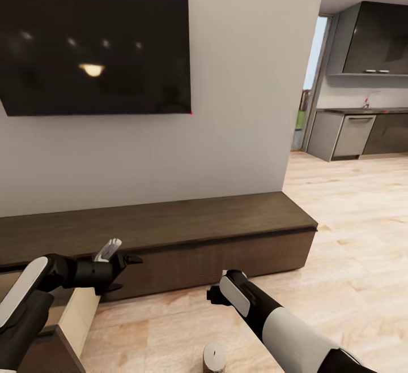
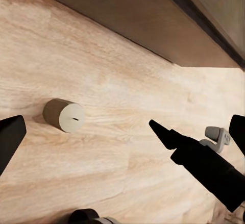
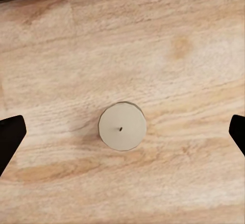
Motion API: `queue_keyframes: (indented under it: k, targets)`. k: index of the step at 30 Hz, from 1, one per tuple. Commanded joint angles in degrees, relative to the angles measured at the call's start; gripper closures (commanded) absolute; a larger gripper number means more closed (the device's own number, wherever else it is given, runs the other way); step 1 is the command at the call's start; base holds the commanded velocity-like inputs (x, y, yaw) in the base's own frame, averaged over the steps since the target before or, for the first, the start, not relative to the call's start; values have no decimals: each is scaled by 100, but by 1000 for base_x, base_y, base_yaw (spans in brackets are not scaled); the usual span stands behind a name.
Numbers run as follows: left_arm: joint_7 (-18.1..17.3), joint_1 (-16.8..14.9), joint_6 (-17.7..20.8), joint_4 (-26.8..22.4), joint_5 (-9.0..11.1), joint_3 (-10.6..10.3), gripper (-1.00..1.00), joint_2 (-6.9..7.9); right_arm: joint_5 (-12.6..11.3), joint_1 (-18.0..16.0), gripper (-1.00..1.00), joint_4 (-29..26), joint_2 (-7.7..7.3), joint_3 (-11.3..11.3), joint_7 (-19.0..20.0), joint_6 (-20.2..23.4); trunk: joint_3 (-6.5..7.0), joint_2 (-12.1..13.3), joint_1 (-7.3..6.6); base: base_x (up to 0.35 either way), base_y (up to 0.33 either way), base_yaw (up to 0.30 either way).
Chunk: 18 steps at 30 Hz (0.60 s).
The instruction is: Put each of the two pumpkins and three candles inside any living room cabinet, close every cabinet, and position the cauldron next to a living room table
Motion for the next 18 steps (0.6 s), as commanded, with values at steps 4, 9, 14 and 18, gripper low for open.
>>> queue_keyframes:
  k: [4, 9, 14, 18]
  targets:
    - [60, 8, 0, -6, 73, 2, -100, 22, -56, -7, -100, 13, -4, 35, -53, 1, -78, -165, 87, 0, 0, 0]
    - [55, 26, 3, -32, 396, 3, -100, 81, -50, -7, -100, 43, -4, 133, -53, -18, -150, -325, 175, 0, 0, 0]
    - [64, 103, 8, -55, 1434, -10, -100, 288, -61, -7, -100, 67, -4, 439, -53, -334, -150, -325, 175, 0, 0, 0]
    - [59, 195, 9, -59, 1758, -19, -100, 375, -66, -7, -100, 71, -4, 506, -53, -411, -150, -325, 175, 0, 0, 0]
